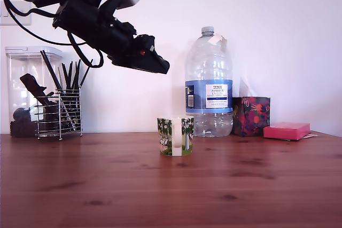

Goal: Pick up the coffee capsules from the table one by one and drop them inside the nearest coffee cup

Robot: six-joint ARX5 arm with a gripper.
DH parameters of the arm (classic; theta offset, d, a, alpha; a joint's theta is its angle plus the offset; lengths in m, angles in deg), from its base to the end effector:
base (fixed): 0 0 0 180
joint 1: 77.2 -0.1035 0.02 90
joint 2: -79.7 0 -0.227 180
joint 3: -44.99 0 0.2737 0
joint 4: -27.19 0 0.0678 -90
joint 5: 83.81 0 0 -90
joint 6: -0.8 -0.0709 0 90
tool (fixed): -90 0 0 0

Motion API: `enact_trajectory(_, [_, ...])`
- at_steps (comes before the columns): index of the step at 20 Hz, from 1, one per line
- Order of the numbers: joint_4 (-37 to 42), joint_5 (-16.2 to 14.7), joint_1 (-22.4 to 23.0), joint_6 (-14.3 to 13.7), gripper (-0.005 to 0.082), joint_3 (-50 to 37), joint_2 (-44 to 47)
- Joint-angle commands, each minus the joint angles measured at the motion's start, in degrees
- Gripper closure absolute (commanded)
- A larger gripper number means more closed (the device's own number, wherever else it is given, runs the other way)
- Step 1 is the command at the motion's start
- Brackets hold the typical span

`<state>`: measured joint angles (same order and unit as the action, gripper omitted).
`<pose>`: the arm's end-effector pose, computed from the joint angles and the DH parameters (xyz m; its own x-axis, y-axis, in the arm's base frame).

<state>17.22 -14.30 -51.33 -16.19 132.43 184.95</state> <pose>0.4022 -0.2226 0.1762 0.5930 -0.6766 -0.4366 0.7799 0.6174 0.1025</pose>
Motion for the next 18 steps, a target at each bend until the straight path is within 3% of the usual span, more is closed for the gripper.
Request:
enact_trajectory(1, [-3.7,0.0,0.1,0.5,0.0562,3.0,5.0])
enact_trajectory(8, [-21.3,1.5,0.2,0.6,0.0561,20.1,16.1])
enact_trajectory(18, [-24.2,1.7,0.4,0.5,0.0547,22.4,18.0])
